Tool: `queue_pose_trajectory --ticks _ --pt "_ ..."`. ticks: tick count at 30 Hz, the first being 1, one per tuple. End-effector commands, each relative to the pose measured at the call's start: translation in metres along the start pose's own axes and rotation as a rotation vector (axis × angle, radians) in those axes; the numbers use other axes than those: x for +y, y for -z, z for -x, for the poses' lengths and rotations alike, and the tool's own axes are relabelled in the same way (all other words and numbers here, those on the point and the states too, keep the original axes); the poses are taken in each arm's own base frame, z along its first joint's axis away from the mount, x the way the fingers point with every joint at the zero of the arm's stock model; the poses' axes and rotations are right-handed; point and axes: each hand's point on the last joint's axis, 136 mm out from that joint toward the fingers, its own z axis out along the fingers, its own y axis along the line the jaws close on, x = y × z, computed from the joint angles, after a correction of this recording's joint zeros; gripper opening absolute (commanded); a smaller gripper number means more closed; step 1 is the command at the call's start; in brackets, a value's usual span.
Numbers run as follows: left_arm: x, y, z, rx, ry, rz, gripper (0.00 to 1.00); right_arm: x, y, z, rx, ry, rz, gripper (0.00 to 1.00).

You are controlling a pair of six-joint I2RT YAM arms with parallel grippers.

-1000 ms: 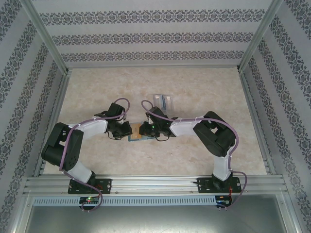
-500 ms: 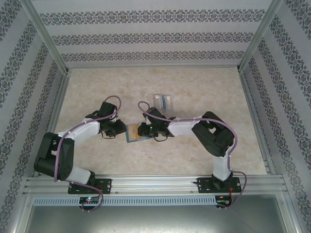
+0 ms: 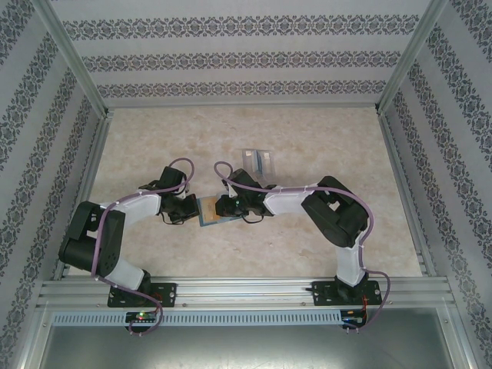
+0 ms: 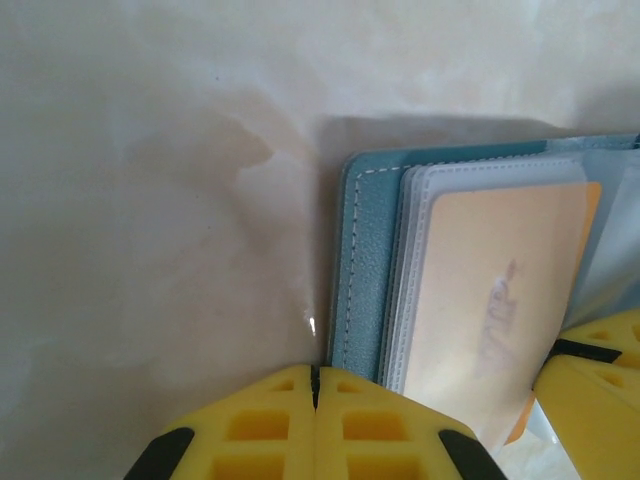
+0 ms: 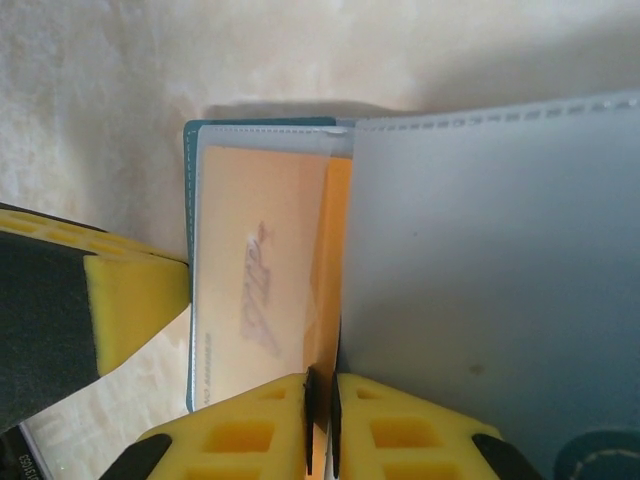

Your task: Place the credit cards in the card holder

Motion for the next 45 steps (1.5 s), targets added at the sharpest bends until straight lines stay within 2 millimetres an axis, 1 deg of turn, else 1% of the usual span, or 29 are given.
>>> queue_pose_trajectory --ticks 1,2,8,13,16,18,19,21,23,25,27,28,31,32,34,38,43,45 --pt "-0.011 -0.003 0.007 -0.006 -0.021 -0.052 0.0 0.01 -0.009 -0.006 0.031 0.067 0.029 0.14" --pt "-0.011 -0.002 0.007 -0.003 -0.022 -0.05 0.0 0.009 -0.009 -0.006 0.032 0.068 0.028 0.14" --pt "-0.013 0.001 0.008 -0.009 -0.036 -0.055 0.0 0.024 -0.007 -0.005 0.037 0.137 0.072 0.13" --pt "-0.011 0.003 0.007 -0.012 -0.038 -0.04 0.0 0.027 -0.002 -0.005 0.029 0.161 0.075 0.13" --pt "-0.008 0.008 0.007 -0.022 -0.047 -0.02 0.0 0.025 0.012 0.002 -0.028 0.145 0.059 0.14" --pt "-0.008 0.011 0.008 -0.037 -0.05 -0.019 0.01 0.026 0.024 0.006 -0.067 0.148 0.041 0.19" --pt "-0.009 0.013 0.008 -0.04 -0.054 -0.022 0.04 0.025 0.031 0.008 -0.08 0.152 0.02 0.22" --pt "-0.009 0.016 0.007 -0.041 -0.059 -0.016 0.13 0.024 0.041 0.011 -0.114 0.156 -0.003 0.24" --pt "-0.007 0.02 0.007 -0.057 -0.057 -0.007 0.23 0.019 0.051 0.014 -0.138 0.152 -0.031 0.27" --pt "-0.007 0.023 0.008 -0.069 -0.062 -0.005 0.3 0.01 0.058 0.016 -0.147 0.152 -0.082 0.29" --pt "-0.005 0.024 0.007 -0.06 -0.063 0.012 0.29 -0.007 0.065 0.018 -0.16 0.14 -0.173 0.31" --pt "-0.004 0.025 0.007 -0.06 -0.062 0.021 0.29 -0.019 0.069 0.018 -0.161 0.126 -0.24 0.33" --pt "-0.002 0.024 0.007 -0.064 -0.049 0.025 0.31 -0.038 0.075 0.017 -0.129 0.149 -0.396 0.4" --pt "-0.001 0.023 0.006 -0.06 -0.044 0.029 0.33 -0.042 0.076 0.016 -0.116 0.167 -0.443 0.42" --pt "0.0 0.021 0.005 -0.048 -0.042 0.033 0.35 -0.042 0.074 0.014 -0.102 0.204 -0.493 0.43" --pt "-0.004 0.016 0.007 -0.042 -0.036 0.007 0.35 -0.045 0.072 0.016 -0.086 0.29 -0.605 0.45" --pt "-0.006 0.014 0.01 -0.036 -0.032 0.005 0.36 -0.04 0.06 0.018 -0.055 0.323 -0.635 0.47" --pt "-0.008 0.012 0.011 -0.025 -0.033 -0.001 0.36 -0.043 0.056 0.018 -0.044 0.342 -0.675 0.49"
